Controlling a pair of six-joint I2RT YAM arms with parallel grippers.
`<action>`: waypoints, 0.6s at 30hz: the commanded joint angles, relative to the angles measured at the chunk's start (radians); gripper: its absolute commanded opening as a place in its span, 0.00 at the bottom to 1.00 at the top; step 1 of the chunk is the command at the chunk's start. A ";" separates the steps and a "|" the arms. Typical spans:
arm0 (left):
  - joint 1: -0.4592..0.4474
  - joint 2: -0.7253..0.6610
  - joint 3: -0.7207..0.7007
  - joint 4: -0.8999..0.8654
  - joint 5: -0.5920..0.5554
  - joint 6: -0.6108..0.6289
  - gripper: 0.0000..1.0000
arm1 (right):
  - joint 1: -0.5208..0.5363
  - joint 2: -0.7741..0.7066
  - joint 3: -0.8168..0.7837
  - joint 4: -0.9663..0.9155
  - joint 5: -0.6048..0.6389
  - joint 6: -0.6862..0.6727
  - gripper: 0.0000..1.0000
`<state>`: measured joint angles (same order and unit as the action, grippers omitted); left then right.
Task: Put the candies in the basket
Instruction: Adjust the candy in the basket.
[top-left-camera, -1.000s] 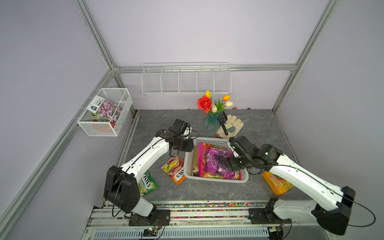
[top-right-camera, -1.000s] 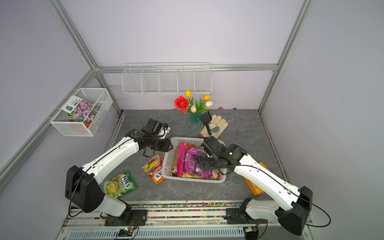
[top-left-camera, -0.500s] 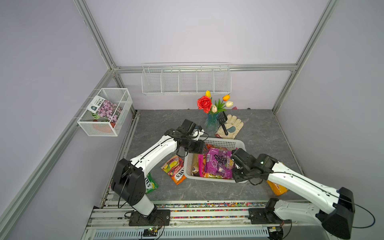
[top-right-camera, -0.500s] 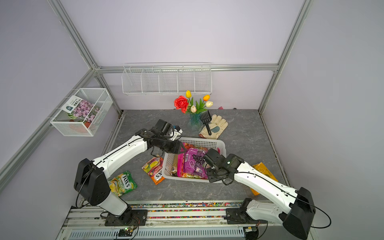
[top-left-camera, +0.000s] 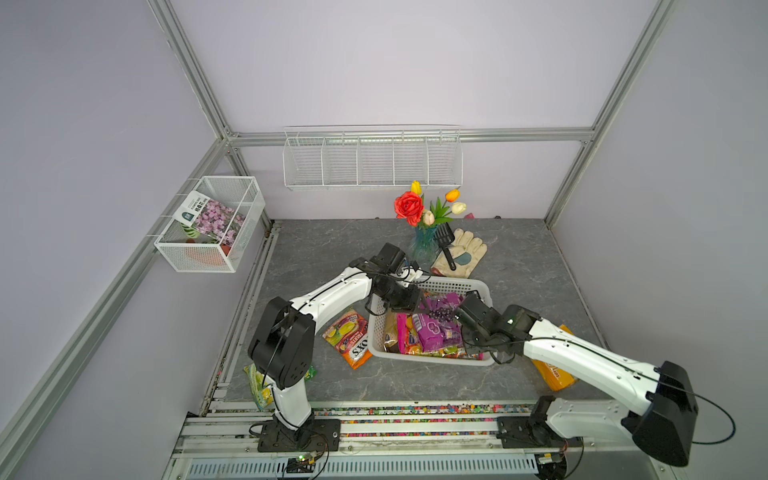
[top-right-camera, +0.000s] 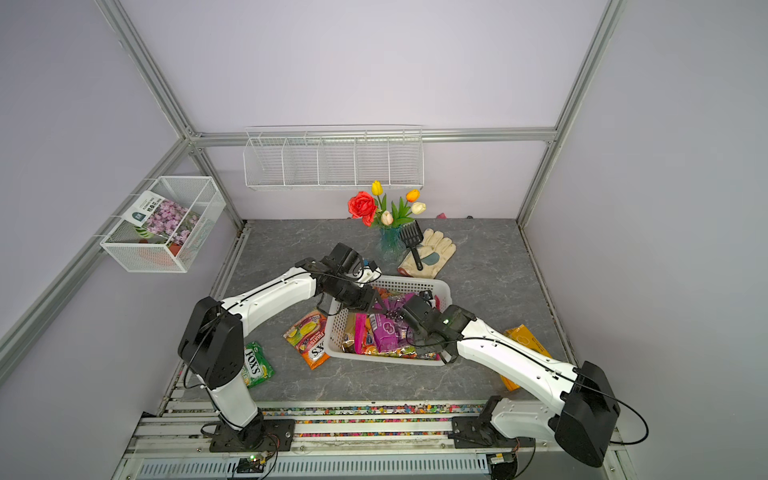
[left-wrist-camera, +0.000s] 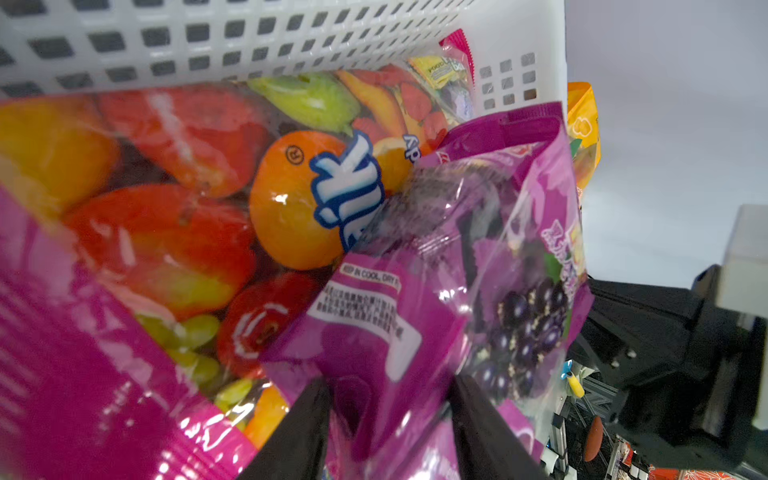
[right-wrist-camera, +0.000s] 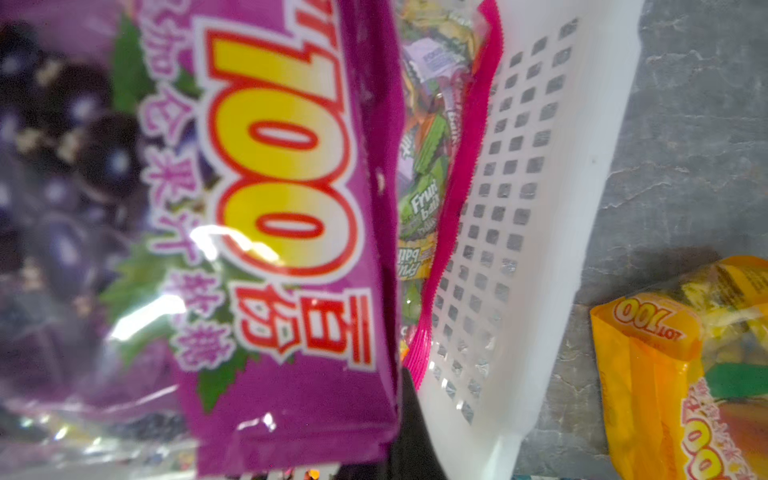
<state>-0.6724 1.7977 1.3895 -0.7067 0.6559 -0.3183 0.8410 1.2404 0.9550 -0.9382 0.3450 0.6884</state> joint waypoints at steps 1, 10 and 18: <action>-0.009 0.017 0.060 0.061 0.024 -0.032 0.49 | -0.017 -0.019 -0.012 0.032 0.067 0.044 0.00; -0.019 0.149 0.256 0.096 0.029 -0.078 0.48 | -0.099 -0.020 -0.029 0.017 0.093 0.103 0.00; -0.019 0.051 0.206 0.024 -0.091 -0.009 0.53 | -0.205 -0.055 -0.055 -0.006 0.133 0.190 0.00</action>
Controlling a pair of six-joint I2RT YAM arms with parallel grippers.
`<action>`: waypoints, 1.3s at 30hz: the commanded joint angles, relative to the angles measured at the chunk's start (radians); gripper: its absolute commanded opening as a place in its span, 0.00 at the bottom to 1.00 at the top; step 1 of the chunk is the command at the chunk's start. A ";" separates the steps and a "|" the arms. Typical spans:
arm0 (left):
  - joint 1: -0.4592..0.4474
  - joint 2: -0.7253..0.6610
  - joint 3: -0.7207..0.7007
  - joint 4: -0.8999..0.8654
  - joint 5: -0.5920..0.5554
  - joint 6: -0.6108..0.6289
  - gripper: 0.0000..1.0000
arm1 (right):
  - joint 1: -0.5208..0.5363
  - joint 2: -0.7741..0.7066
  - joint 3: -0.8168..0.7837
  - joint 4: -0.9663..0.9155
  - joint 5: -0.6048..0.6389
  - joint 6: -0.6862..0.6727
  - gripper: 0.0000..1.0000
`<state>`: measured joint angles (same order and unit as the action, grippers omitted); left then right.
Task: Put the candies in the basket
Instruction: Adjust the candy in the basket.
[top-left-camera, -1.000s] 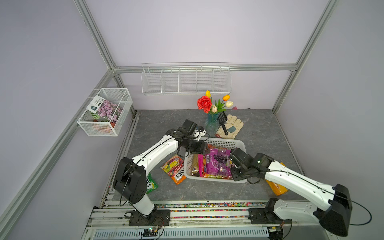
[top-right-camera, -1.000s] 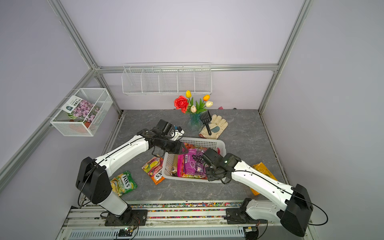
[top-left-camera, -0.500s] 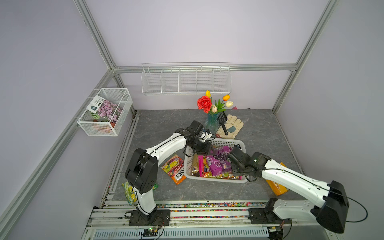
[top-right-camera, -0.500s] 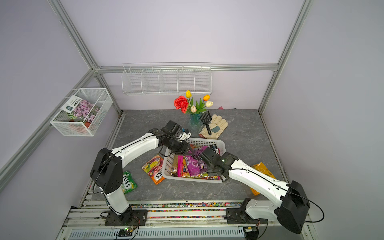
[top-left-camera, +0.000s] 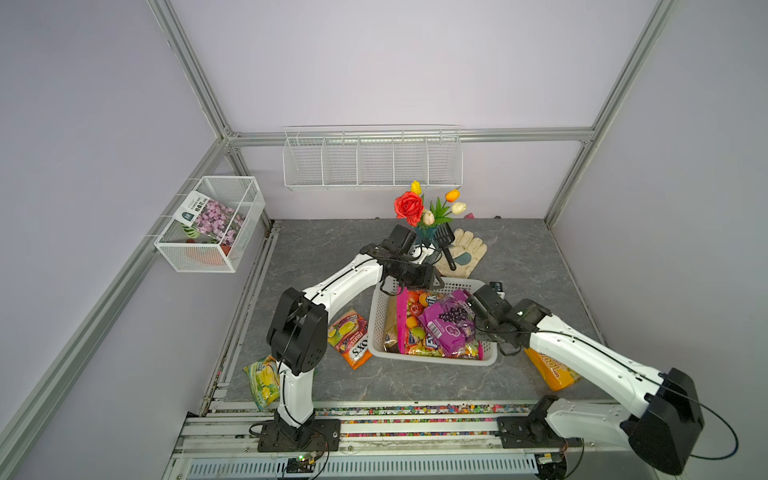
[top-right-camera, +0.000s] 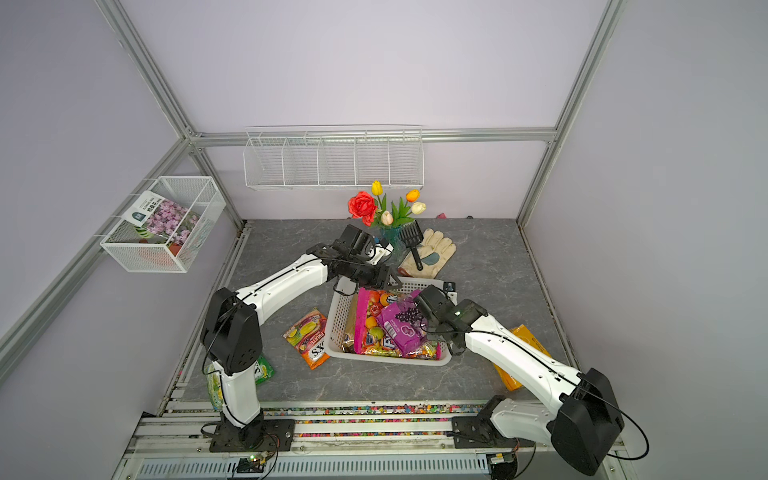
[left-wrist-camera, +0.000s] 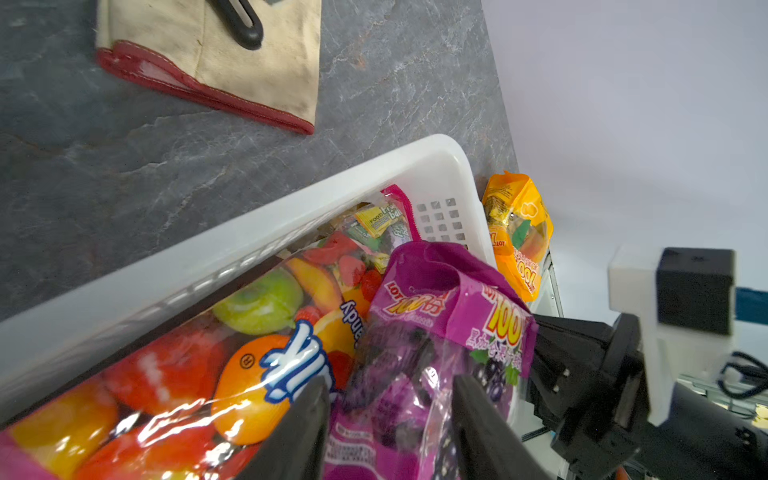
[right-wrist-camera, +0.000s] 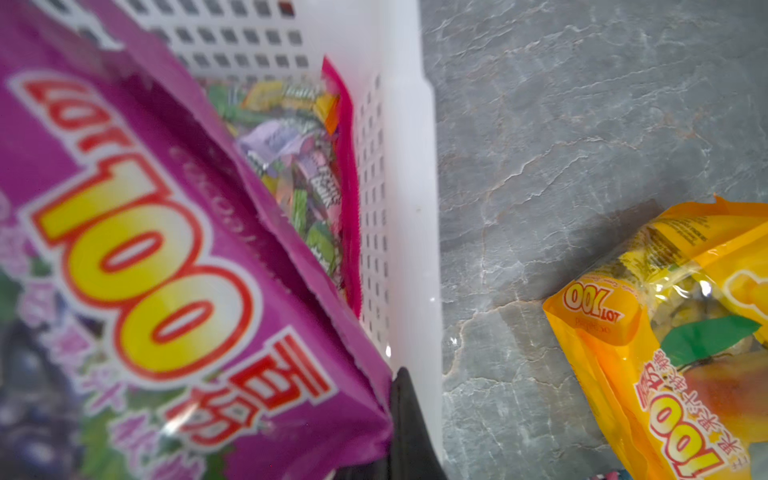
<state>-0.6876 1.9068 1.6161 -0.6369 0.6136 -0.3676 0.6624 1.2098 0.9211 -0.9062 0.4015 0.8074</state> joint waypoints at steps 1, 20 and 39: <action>-0.004 -0.070 -0.039 -0.053 -0.045 0.052 0.53 | -0.034 -0.028 -0.019 -0.054 0.093 0.094 0.00; 0.037 -0.302 -0.349 -0.070 -0.137 0.181 0.54 | -0.038 0.060 0.026 -0.049 0.004 0.510 0.00; -0.043 -0.268 -0.370 0.189 -0.028 0.145 0.49 | -0.030 0.005 0.023 0.078 0.046 0.621 0.00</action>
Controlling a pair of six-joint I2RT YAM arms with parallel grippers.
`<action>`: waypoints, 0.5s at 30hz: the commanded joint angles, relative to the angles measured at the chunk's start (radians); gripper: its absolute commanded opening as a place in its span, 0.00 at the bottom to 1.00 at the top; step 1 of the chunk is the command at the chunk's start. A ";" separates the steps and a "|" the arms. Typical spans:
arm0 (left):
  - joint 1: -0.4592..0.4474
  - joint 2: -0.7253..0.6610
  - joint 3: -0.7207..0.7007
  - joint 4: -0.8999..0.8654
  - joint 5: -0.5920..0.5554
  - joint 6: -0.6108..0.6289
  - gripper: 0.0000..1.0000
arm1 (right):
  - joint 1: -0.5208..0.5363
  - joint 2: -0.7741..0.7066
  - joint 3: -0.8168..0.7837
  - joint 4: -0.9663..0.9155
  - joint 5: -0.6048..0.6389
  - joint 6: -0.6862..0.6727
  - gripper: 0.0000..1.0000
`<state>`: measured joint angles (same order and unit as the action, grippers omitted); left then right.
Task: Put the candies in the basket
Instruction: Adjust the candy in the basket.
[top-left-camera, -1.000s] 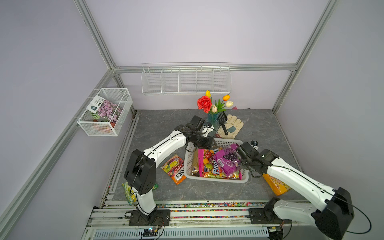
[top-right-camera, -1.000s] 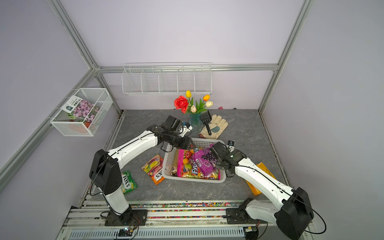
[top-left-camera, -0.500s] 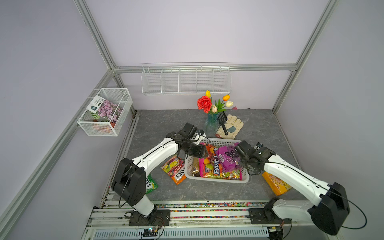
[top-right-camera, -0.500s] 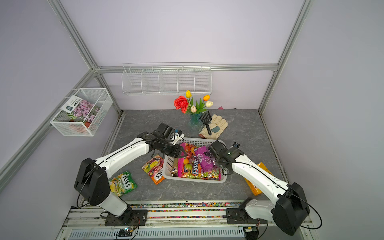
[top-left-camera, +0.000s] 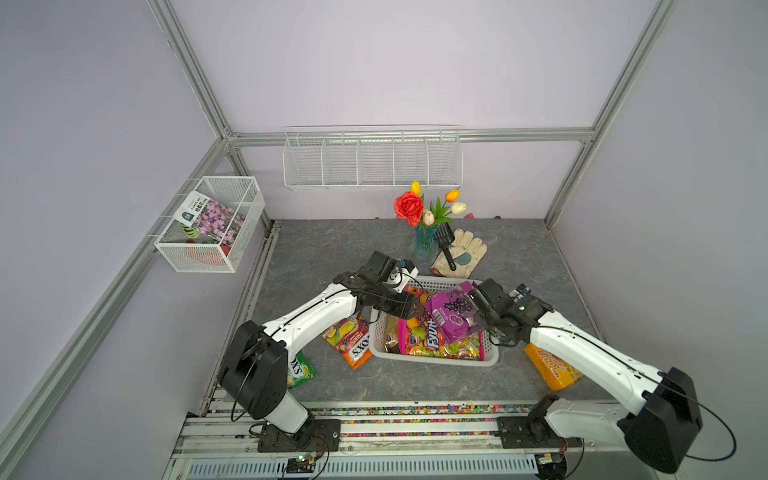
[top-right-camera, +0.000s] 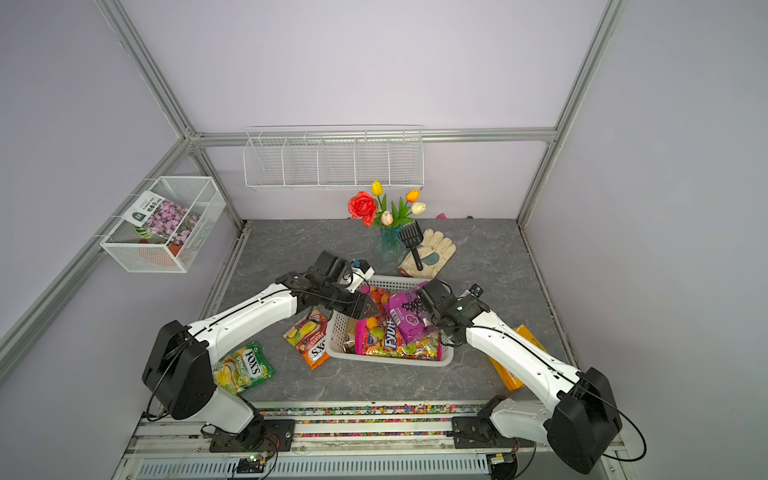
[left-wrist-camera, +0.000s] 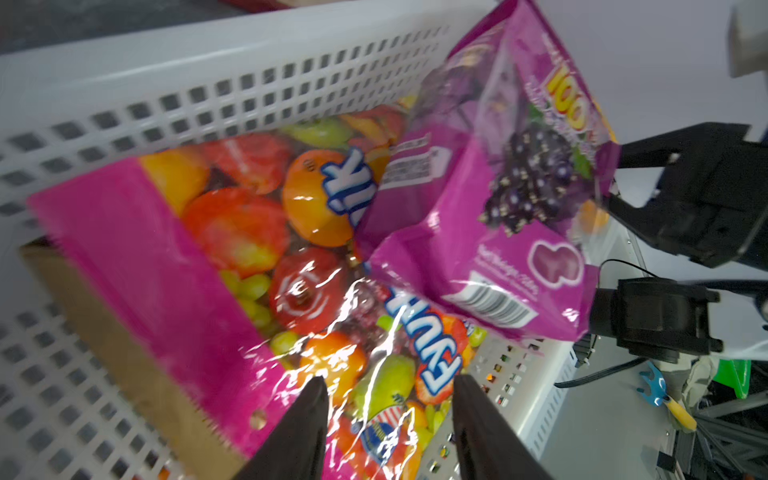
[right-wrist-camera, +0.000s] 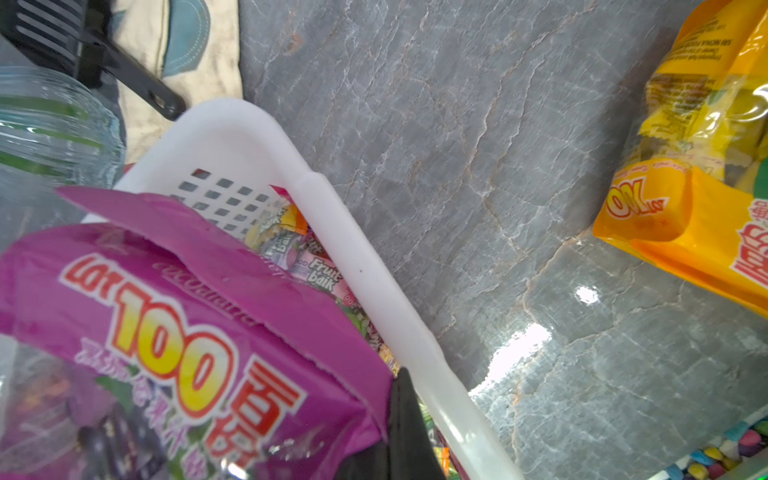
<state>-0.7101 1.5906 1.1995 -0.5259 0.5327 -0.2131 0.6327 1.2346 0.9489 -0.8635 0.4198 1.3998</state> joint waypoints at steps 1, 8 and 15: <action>-0.027 0.071 0.060 0.072 0.055 -0.008 0.45 | 0.001 -0.022 -0.007 0.032 0.028 0.028 0.00; -0.036 0.120 0.089 0.012 0.067 -0.038 0.35 | 0.000 -0.041 -0.015 0.034 0.033 0.016 0.00; -0.036 0.146 0.079 0.039 0.068 -0.141 0.34 | 0.001 -0.023 -0.009 0.049 0.023 -0.004 0.00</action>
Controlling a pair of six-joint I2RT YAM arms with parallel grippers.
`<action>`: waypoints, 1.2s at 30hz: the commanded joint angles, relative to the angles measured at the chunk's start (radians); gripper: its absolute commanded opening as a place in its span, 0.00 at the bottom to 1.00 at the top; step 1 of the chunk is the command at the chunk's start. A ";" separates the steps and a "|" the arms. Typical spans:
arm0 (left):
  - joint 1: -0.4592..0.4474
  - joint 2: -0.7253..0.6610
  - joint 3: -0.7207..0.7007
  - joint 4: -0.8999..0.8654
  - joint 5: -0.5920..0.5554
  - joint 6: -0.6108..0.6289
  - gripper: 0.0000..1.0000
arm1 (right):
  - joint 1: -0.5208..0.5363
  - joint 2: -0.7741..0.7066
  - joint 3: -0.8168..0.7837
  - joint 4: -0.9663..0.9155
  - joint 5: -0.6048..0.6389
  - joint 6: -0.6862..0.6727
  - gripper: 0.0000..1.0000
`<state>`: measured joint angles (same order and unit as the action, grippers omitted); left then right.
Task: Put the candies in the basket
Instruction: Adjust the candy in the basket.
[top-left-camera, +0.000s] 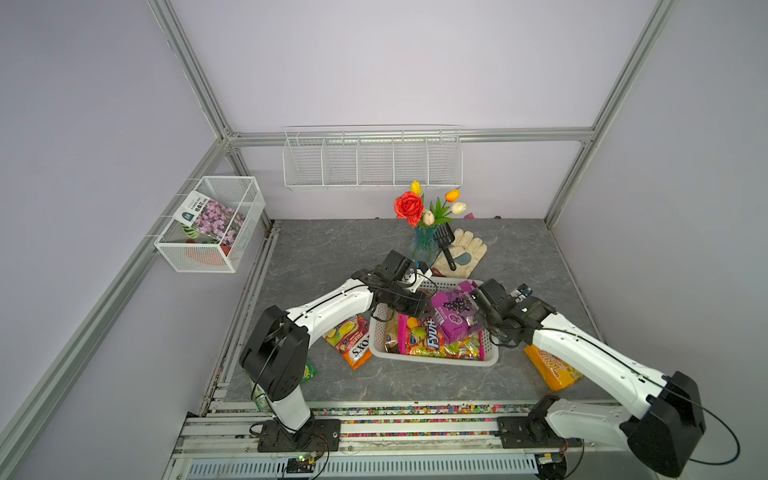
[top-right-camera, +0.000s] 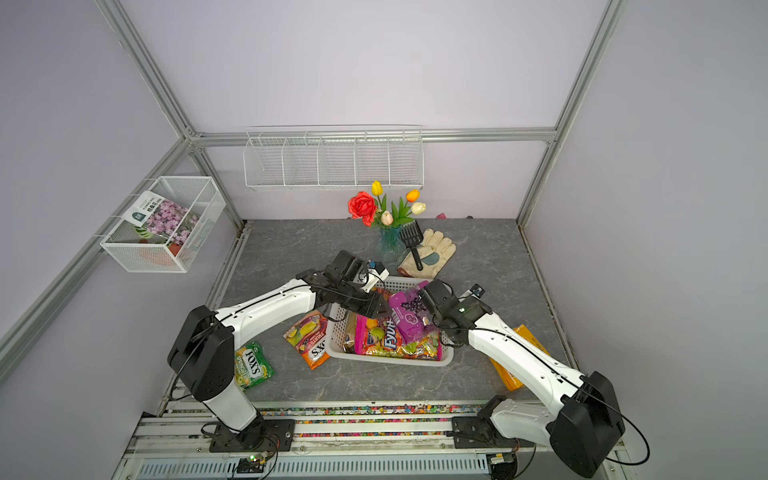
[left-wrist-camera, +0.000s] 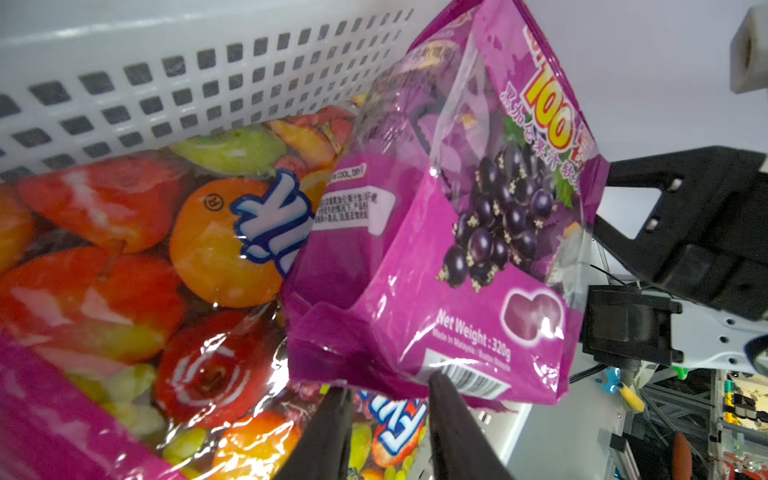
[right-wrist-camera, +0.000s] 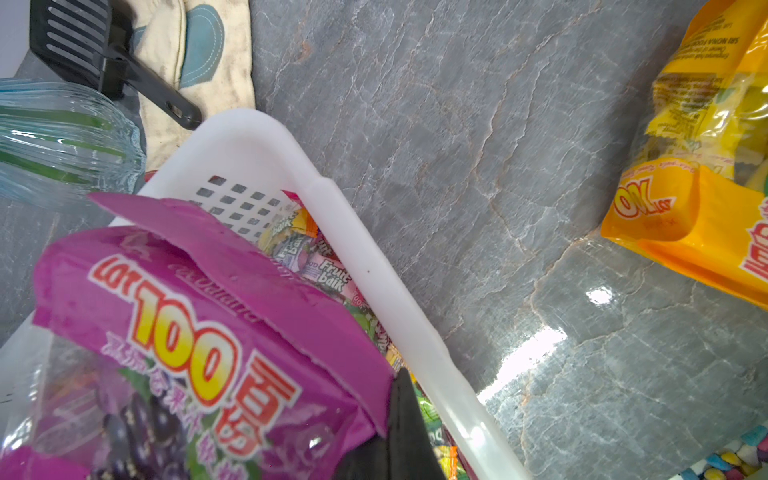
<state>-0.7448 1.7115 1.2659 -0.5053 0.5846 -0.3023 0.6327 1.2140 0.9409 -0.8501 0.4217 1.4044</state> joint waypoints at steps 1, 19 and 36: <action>-0.002 0.033 0.016 0.033 0.023 -0.061 0.32 | 0.001 -0.002 0.000 0.039 0.022 -0.013 0.00; -0.001 0.085 0.148 0.018 -0.067 -0.083 0.00 | -0.001 -0.011 0.009 0.055 0.042 -0.049 0.00; -0.001 0.209 0.300 0.096 -0.164 -0.055 0.36 | 0.000 -0.063 -0.030 0.075 -0.011 -0.141 0.18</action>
<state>-0.7437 1.9484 1.5784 -0.4732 0.4366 -0.3550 0.6334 1.1790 0.9279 -0.7994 0.4072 1.3029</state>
